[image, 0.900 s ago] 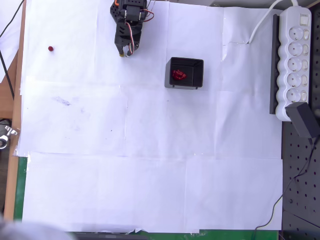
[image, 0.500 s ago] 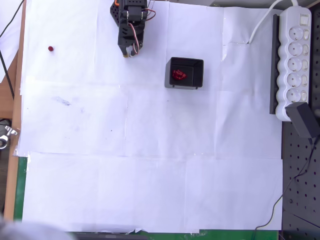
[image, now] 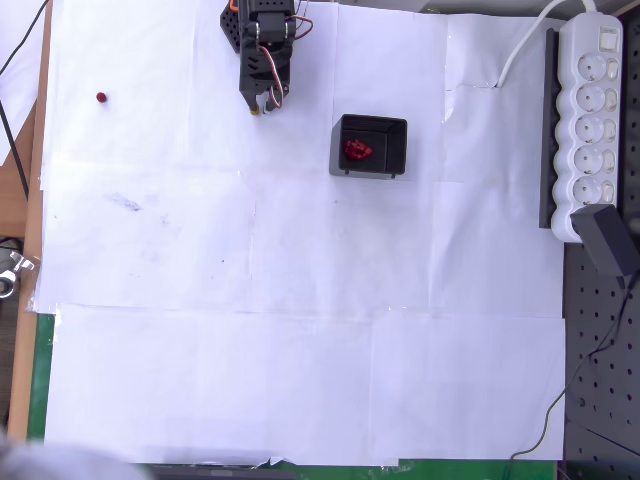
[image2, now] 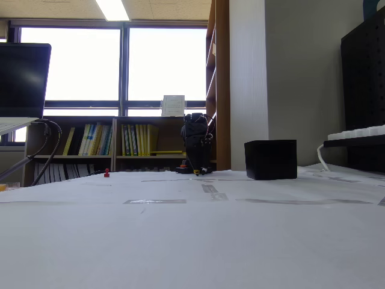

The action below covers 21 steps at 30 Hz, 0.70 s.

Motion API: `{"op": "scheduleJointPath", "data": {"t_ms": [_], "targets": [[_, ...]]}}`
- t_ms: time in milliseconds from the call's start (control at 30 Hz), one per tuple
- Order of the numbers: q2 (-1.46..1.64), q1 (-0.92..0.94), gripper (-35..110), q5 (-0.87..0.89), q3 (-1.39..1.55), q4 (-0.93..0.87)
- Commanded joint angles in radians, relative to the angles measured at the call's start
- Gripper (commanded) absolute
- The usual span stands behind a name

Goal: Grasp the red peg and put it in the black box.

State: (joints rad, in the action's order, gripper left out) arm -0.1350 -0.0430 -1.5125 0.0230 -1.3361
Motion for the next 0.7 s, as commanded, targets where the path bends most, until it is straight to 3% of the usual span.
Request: {"op": "scheduleJointPath", "data": {"t_ms": [0, 533, 667], "targets": [[-0.091, -0.012, 4, -0.005, -0.083, -0.089], [-0.084, -0.031, 0, -0.006, -0.083, -0.066], [-0.075, 0.107, 0, -0.009, -0.064, 0.008]]}}
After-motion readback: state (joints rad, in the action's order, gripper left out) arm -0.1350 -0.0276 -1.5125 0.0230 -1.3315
